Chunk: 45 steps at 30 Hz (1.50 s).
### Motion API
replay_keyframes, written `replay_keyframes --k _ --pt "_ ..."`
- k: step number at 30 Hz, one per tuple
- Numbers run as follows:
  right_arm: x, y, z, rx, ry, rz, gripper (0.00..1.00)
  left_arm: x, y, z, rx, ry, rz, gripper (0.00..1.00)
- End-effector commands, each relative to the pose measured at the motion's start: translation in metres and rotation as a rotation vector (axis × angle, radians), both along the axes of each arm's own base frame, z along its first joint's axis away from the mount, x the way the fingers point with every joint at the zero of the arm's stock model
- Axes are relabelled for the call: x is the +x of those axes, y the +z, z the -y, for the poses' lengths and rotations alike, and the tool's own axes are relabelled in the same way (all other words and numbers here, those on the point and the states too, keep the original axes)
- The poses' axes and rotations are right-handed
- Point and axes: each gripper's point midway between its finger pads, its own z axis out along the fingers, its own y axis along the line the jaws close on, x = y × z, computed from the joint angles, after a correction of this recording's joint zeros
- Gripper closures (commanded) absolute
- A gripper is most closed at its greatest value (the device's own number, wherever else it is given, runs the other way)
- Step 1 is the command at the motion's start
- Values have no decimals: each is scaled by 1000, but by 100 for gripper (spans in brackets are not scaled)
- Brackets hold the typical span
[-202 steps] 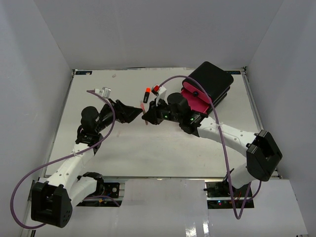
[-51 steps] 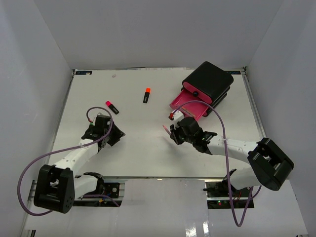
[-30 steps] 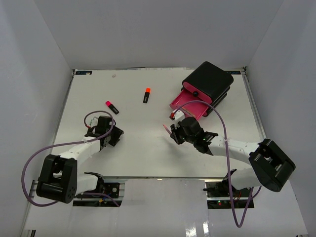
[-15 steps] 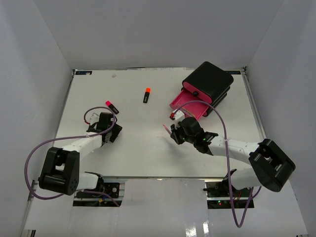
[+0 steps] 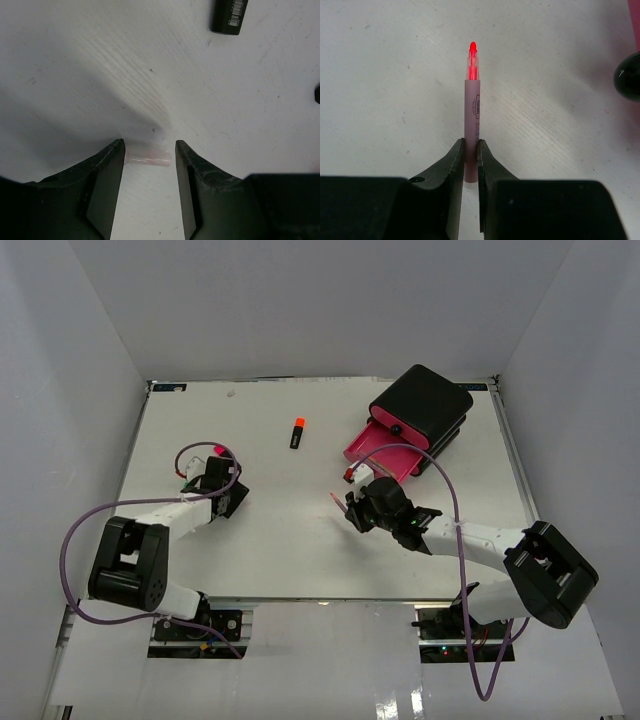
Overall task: Sort the stationery into containers
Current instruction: Move the pen cap to the center of the board.
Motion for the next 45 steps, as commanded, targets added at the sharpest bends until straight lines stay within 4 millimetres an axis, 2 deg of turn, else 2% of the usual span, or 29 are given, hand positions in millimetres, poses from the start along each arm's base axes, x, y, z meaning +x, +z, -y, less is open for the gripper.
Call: replay_keyframes --k 1,7,14,20,25,28,30,35,39,45 --pt "6 8 -5 27 3 30 92 19 13 3 23 -29 46 44" --pt "7 7 -4 19 -3 29 92 33 7 8 28 -61 42 44" --pt "7 6 -3 16 -3 30 92 50 13 14 35 -99 58 44" --pt "8 6 -4 15 -1 29 92 38 15 8 54 -87 4 41" --pt "7 7 -4 17 2 29 92 30 24 -9 120 -35 4 39" --pt "7 7 -4 18 2 30 92 32 24 -5 112 -53 -1 39" --pt "7 8 -4 19 0 31 92 34 16 1 96 -70 -26 38" --pt "8 7 -2 14 -4 32 92 52 29 10 55 -61 1 36" --pt "8 6 -2 11 -5 31 92 49 27 12 56 -54 -80 35" --pt "10 2 -1 -4 -13 28 92 30 22 14 44 -1 -211 37"
